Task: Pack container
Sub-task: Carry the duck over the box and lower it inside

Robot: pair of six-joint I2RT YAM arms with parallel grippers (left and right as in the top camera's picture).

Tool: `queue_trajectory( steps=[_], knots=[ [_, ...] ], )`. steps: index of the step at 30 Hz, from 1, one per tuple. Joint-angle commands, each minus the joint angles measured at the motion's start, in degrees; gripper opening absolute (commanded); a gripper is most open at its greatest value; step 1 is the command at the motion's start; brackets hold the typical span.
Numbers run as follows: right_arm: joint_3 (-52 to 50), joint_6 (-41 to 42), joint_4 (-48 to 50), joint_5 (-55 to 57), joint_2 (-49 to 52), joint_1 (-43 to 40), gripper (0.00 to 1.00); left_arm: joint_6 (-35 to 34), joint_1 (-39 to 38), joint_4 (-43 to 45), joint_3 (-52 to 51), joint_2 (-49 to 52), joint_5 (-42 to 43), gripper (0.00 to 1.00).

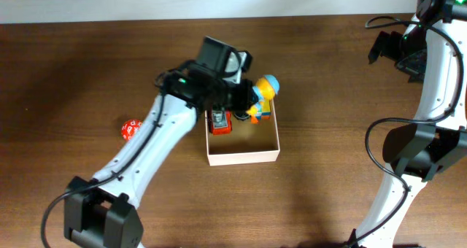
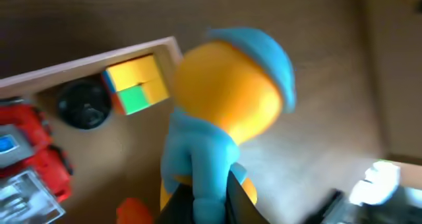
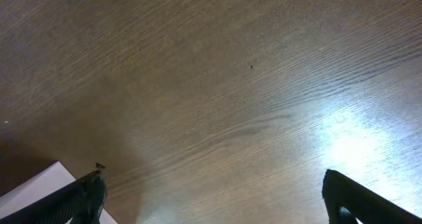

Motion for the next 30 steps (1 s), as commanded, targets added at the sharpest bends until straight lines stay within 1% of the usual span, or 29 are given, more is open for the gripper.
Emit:
queue_trajectory(
  steps=[1,2,3,8,12,17,20,25,30],
  knots=[
    [0.3,0.3,-0.1,-0.3,0.0,0.1,0.99,-0.5,-3.8,-1.4,1.0,-0.4,-14.5,0.12],
    [0.3,0.3,-0.1,-0.3,0.0,0.1,0.99,-0.6,-5.7,-2.9,1.0,-0.4,-19.4,0.12],
    [0.3,0.3,-0.1,-0.3,0.0,0.1,0.99,-0.7,-6.8,-3.9,1.0,-0.4,-22.1,0.12],
    [0.3,0.3,-0.1,-0.3,0.0,0.1,0.99,-4.0,-9.7,-8.2,1.0,-0.1,-31.7,0.12],
    [0.3,0.3,-0.1,-0.3,0.0,0.1,0.99,-4.5,-10.2,-8.5,0.7,0.2,-32.2,0.12],
    [0.3,0.3,-0.1,-0.3,0.0,0.1,0.99,-9.9,-10.2,-8.1,-0.6,2.0,-32.6,0.11],
    [0.3,0.3,-0.1,-0.3,0.0,0.1,0.99,-11.8,-10.2,-7.0,-0.7,4.7,-32.4,0.11],
    [0.3,0.3,-0.1,-0.3,0.0,0.1,0.99,-12.0,-11.0,-4.3,-0.7,8.5,-29.2,0.11],
    [0.3,0.3,-0.1,-0.3,0.0,0.1,0.99,-12.8,-12.7,-4.1,-0.7,9.8,-29.2,0.11]
  ],
)
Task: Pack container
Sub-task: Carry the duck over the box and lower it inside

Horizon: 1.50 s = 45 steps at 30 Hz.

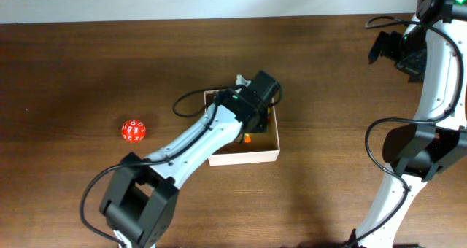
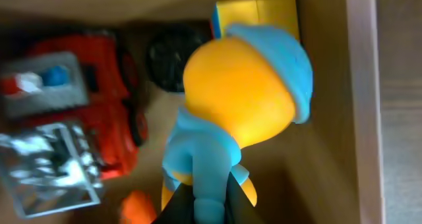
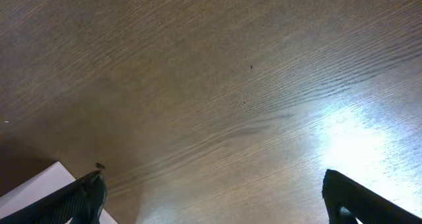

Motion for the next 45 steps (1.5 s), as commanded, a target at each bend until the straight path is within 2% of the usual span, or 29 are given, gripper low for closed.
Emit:
queue_trajectory(
  steps=[1,17,20,22,23,27,31,38,45],
  knots=[
    [0.3,0.3,-0.1,-0.3,0.0,0.1,0.99,-1.9,-1.8,0.5,0.0,0.1,0.8,0.11],
    [0.3,0.3,-0.1,-0.3,0.0,0.1,0.99,-1.9,-5.6,2.4,0.0,0.1,0.9,0.13],
    [0.3,0.3,-0.1,-0.3,0.0,0.1,0.99,-1.9,-5.6,2.4,0.0,0.1,1.1,0.25],
    [0.3,0.3,-0.1,-0.3,0.0,0.1,0.99,-1.9,-5.6,2.4,0.0,0.1,1.1,0.44],
    [0.3,0.3,-0.1,-0.3,0.0,0.1,0.99,-1.9,-5.6,2.4,0.0,0.1,1.1,0.50],
    [0.3,0.3,-0.1,-0.3,0.0,0.1,0.99,-1.9,-5.6,2.4,0.0,0.1,1.1,0.63],
    [0.3,0.3,-0.1,-0.3,0.0,0.1,0.99,-1.9,-5.6,2.4,0.0,0.1,1.1,0.69],
    [0.3,0.3,-0.1,-0.3,0.0,0.1,0.99,-1.6,-5.6,3.3,0.1,0.1,1.0,0.70],
    [0.3,0.3,-0.1,-0.3,0.0,0.1,0.99,2.8,-3.8,2.9,1.6,-1.1,-1.0,0.70]
  ],
)
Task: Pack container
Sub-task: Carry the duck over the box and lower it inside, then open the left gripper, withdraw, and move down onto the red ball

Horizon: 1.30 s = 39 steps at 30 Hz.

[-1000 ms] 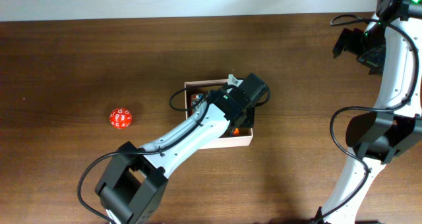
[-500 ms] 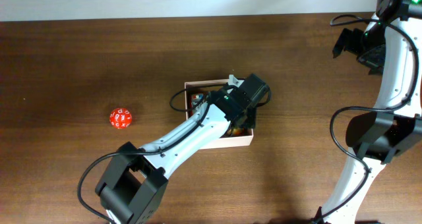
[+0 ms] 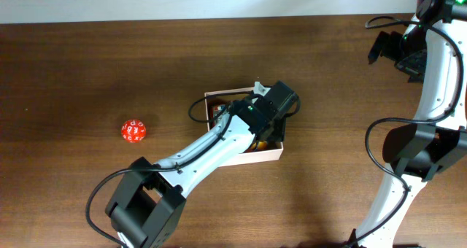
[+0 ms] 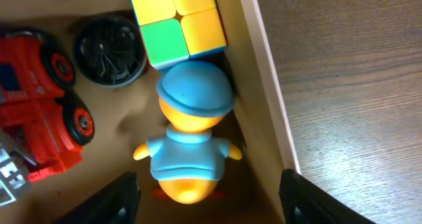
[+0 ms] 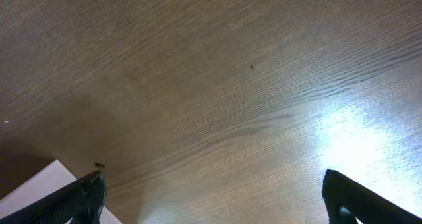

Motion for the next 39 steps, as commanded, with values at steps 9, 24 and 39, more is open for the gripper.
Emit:
queue_trajectory(
  steps=[9,24,39],
  knots=[
    [0.3,0.3,-0.1,-0.3,0.0,0.1,0.99,5.2,7.8,-4.8,2.0,-10.2,-4.4,0.70],
    [0.3,0.3,-0.1,-0.3,0.0,0.1,0.99,1.1,25.5,-27.8,-0.3,-18.6,-13.7,0.76],
    [0.3,0.3,-0.1,-0.3,0.0,0.1,0.99,12.6,42.6,-5.8,-16.8,-17.6,-7.5,0.92]
  ],
)
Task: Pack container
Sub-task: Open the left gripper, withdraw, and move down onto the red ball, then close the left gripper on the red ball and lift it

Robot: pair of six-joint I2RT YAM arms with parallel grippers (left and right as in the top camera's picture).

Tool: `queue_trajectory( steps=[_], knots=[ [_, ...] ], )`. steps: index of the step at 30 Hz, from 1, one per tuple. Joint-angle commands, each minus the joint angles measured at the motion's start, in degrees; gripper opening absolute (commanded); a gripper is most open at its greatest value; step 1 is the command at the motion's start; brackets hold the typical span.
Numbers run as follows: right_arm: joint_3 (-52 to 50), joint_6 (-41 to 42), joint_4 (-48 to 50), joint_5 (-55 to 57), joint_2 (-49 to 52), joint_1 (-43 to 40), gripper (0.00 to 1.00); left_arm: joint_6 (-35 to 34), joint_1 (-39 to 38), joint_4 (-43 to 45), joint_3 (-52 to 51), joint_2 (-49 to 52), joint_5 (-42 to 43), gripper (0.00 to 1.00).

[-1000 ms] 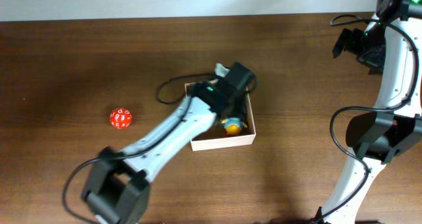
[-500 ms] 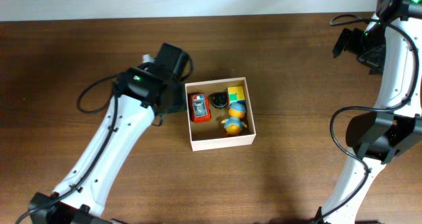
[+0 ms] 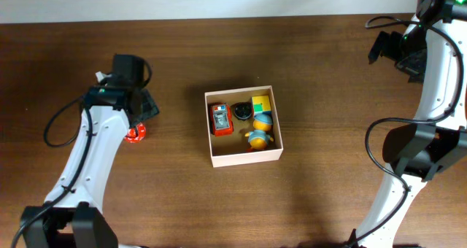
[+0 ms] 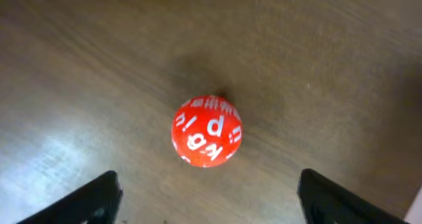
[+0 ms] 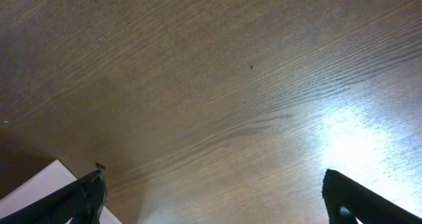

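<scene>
A white box [image 3: 243, 157] at the table's middle holds a red toy truck [image 3: 221, 119], a black round piece [image 3: 241, 113], a yellow-green cube [image 3: 261, 103] and an orange-blue duck figure [image 3: 260, 134]. A red ball with white letters [image 4: 206, 131] lies on the wood at the left, partly hidden under my left arm in the overhead view [image 3: 134, 134]. My left gripper [image 4: 210, 197] hovers over it, open, fingers wide on either side. My right gripper [image 5: 214, 194] is open and empty at the far right, high above bare wood.
The right arm [image 3: 430, 73] stands along the table's right edge. A pale corner [image 5: 39, 191] shows at the lower left of the right wrist view. Dark wood table [image 3: 328, 197] surrounds the box.
My left gripper was open over the duck inside the box; now it is at the table's left, open above the red ball. The box contents and right arm are unchanged.
My left gripper held the duck figure at the box's far edge, then held it inside the box. Then it was open with the duck lying beside the cube. Now it is over the red ball at the left. The right arm stayed still throughout.
</scene>
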Motion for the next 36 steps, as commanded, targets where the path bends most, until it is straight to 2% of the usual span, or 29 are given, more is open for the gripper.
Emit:
queue_trajectory(
  steps=[1,5,17,28,33,36],
  knots=[
    [0.3,0.3,-0.1,-0.3,0.0,0.1,0.99,6.9,0.1,3.3,-3.2,0.9,2.8,0.92],
    [0.3,0.3,-0.1,-0.3,0.0,0.1,0.99,9.2,0.1,5.7,-4.5,2.8,2.7,0.99],
    [0.3,0.3,-0.1,-0.3,0.0,0.1,0.99,11.6,0.1,8.4,-4.8,14.0,1.7,0.99],
    [0.3,0.3,-0.1,-0.3,0.0,0.1,0.99,12.0,0.1,9.7,-4.8,16.0,-1.3,0.99],
    [0.3,0.3,-0.1,-0.3,0.0,0.1,0.99,12.0,0.1,9.7,-4.8,16.0,-1.3,0.73],
    [0.3,0.3,-0.1,-0.3,0.0,0.1,0.99,12.0,0.1,9.7,-4.9,16.0,-1.3,0.53]
  ],
)
